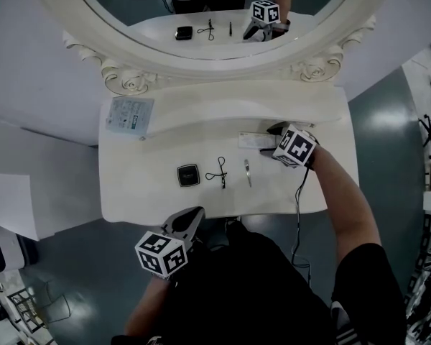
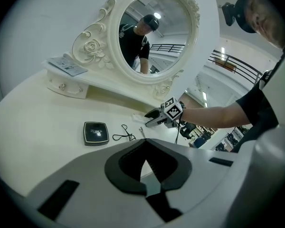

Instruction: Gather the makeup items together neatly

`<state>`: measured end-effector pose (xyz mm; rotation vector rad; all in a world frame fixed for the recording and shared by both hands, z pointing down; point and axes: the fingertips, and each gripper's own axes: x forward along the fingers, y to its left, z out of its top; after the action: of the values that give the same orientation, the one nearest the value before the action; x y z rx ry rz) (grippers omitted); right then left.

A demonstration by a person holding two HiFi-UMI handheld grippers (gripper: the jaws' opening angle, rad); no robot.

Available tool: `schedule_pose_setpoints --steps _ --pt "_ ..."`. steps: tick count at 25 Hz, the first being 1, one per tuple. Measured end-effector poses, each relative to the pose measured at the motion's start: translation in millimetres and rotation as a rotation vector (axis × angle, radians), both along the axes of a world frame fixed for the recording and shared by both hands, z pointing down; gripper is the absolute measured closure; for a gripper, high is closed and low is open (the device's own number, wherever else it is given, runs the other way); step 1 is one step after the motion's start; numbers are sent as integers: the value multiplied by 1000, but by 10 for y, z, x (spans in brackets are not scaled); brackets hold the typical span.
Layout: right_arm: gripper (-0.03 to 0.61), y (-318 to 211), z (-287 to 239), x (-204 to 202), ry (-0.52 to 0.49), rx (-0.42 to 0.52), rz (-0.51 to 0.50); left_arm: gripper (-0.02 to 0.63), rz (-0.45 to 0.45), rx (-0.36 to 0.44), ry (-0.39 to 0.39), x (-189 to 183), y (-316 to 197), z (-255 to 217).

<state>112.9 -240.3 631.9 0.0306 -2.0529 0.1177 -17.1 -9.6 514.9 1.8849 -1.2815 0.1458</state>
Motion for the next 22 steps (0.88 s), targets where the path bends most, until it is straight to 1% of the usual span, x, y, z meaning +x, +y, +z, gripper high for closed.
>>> schedule_pose_setpoints --steps 3,5,8,13,18,20,22 --pt "280 18 -15 6 -7 15 18 606 3 5 -3 -9 -2 -21" --pt "317 49 -20 13 -7 28 37 606 7 7 -5 -17 -1 -33" --pt "333 75 -25 37 -22 47 107 606 17 8 -8 -27 12 -43" --pt "337 66 -59 108 -64 77 299 606 45 12 -12 -53 30 -65" --pt "337 233 -93 171 -90 76 474 606 99 22 -16 -79 21 -116" --pt "339 300 -151 228 -105 83 563 606 127 28 -18 -86 12 -145" --pt "339 351 -215 320 -126 88 676 606 156 34 -20 -92 3 -163"
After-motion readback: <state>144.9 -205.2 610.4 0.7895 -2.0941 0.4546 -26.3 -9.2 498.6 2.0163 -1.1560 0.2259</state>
